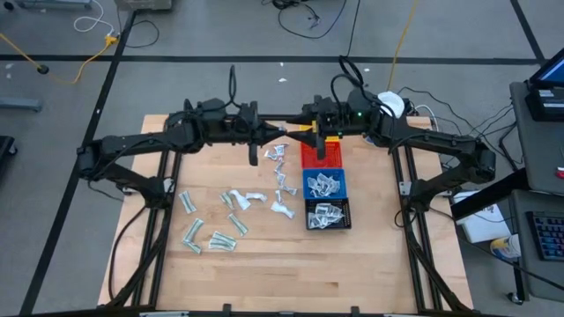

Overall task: Pick & Place First Aid Supplies
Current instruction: Put the orange ointment pack into the yellow bin

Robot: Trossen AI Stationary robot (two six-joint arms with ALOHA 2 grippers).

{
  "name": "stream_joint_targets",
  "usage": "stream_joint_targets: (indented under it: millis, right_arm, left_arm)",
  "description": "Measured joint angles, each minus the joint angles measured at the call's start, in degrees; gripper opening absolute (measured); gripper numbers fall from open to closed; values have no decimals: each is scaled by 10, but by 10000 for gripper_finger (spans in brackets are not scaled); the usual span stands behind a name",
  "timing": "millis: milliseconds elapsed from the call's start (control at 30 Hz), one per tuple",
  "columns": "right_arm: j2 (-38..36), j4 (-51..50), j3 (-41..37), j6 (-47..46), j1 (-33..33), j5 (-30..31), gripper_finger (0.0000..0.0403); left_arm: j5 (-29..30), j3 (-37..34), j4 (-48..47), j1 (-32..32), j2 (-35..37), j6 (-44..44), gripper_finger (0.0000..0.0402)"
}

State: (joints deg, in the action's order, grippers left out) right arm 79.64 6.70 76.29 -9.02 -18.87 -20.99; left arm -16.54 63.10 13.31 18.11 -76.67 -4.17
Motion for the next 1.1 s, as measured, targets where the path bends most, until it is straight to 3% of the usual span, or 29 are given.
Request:
stream_joint_targets:
  millis: [267, 367, 533, 800, 1100]
  right_arm:
    - [0, -1, -1, 1, 2, 1, 182]
    - [0, 0, -1, -2, 2, 0, 133]
    - [0, -1, -1, -3, 2, 0, 17]
    - [-1, -3, 0, 2, -3, -1, 2]
    - [-4, -64, -1, 19, -68, -51, 1]
  left_arm:
    - [-14, 36, 0, -7, -45, 0, 0]
    - [-14, 36, -7, -7, -49, 0, 0]
    - [-11, 36, 1, -10, -47, 0, 0]
    - [2, 36, 9, -7, -47, -46, 14]
    - [-91, 36, -61, 16, -46, -159, 126]
